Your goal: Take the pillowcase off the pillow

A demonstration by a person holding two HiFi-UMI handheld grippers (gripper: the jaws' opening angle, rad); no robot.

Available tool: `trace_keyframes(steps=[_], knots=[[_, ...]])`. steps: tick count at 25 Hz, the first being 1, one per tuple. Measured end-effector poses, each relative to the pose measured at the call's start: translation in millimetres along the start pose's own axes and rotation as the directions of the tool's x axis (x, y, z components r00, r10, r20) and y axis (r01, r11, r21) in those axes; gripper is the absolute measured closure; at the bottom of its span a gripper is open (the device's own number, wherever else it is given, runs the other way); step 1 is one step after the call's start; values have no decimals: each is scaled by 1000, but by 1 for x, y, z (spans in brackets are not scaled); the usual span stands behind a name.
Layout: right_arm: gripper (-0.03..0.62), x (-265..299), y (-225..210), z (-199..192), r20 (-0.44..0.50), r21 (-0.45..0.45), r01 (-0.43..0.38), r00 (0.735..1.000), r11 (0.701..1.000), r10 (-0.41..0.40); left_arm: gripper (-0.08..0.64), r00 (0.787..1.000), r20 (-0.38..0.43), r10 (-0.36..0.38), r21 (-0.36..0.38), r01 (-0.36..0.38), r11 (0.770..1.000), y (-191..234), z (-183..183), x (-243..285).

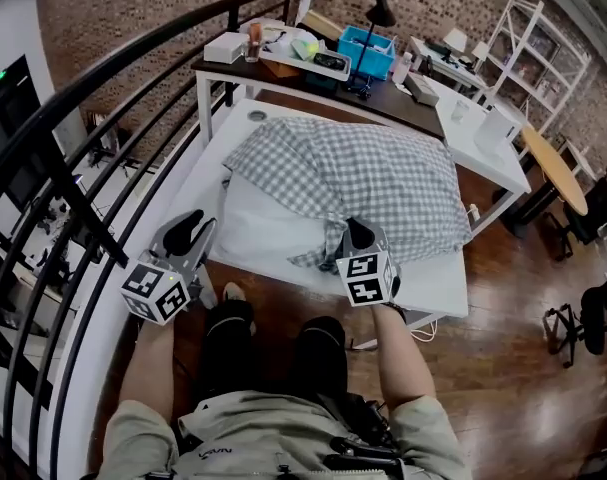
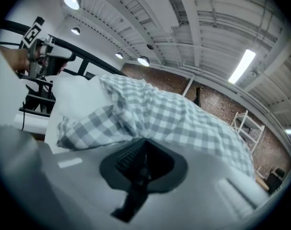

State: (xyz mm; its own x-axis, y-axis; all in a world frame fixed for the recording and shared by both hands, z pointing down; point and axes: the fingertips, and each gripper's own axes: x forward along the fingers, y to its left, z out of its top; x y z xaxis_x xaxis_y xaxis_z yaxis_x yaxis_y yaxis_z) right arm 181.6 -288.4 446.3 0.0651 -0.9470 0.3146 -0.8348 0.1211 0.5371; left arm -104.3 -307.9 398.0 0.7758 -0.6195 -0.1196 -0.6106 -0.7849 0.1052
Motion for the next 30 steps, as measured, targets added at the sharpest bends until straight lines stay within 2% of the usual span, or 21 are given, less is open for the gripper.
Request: trace_keyframes(steps=[2, 3, 5, 7, 9, 11, 12, 14, 16, 17, 19, 22, 24, 25, 27, 30], knots=[[586, 0, 4, -2, 4, -3, 5, 1000, 1000, -5, 370, 993, -85, 77, 30, -74, 997, 18, -10, 26], [586, -1, 5, -3, 8, -5, 4, 1000, 1000, -4, 326, 988, -127, 89, 32, -86, 996, 23, -17, 42], [586, -1, 7, -5, 16, -8, -6, 1000, 1000, 6, 253, 981, -189, 48, -12, -51, 999, 20, -29, 75], [586, -1, 8, -7, 18, 7, -22, 1000, 1000, 22, 238, 969, -245, -41, -89, 20, 996, 10, -41, 106], [586, -2, 7, -7, 17, 30, -47, 999, 998, 46, 276, 951, -290, -105, -155, 62, 986, 3, -53, 125], [586, -8, 7, -7, 18, 75, -91, 996, 993, 90, 361, 948, -302, -105, -164, 57, 985, -1, -59, 129], [584, -14, 5, -4, 29, 106, -121, 992, 987, 119, 408, 951, -297, -86, -133, 48, 990, -3, -59, 128], [560, -30, -4, 17, 107, 176, -204, 977, 963, 187, 473, 960, -278, -31, -18, 27, 999, -8, -54, 122], [473, -53, -15, 60, 243, 209, -294, 939, 932, 242, 493, 968, -251, 7, 85, 15, 996, -16, -48, 116], [436, -62, -19, 83, 300, 193, -323, 919, 926, 258, 497, 971, -240, 13, 114, 15, 993, -21, -48, 114], [409, -65, -17, 123, 352, 109, -344, 891, 933, 287, 502, 976, -218, 26, 155, 9, 988, -29, -50, 111], [403, -44, 6, 168, 352, -29, -366, 867, 930, 352, 503, 982, -179, 61, 220, -20, 975, -38, -53, 108], [402, -26, 22, 192, 345, -69, -383, 857, 921, 382, 505, 984, -164, 72, 246, -30, 969, -43, -55, 104], [402, -15, 30, 200, 332, -78, -387, 859, 919, 390, 506, 984, -158, 75, 254, -33, 967, -45, -57, 102], [395, 16, 46, 204, 256, -110, -386, 880, 916, 401, 510, 986, -147, 82, 273, -39, 961, -48, -58, 98], [385, 60, 69, 187, 53, -256, -359, 922, 898, 384, 514, 987, -136, 85, 281, -44, 959, -51, -61, 94]])
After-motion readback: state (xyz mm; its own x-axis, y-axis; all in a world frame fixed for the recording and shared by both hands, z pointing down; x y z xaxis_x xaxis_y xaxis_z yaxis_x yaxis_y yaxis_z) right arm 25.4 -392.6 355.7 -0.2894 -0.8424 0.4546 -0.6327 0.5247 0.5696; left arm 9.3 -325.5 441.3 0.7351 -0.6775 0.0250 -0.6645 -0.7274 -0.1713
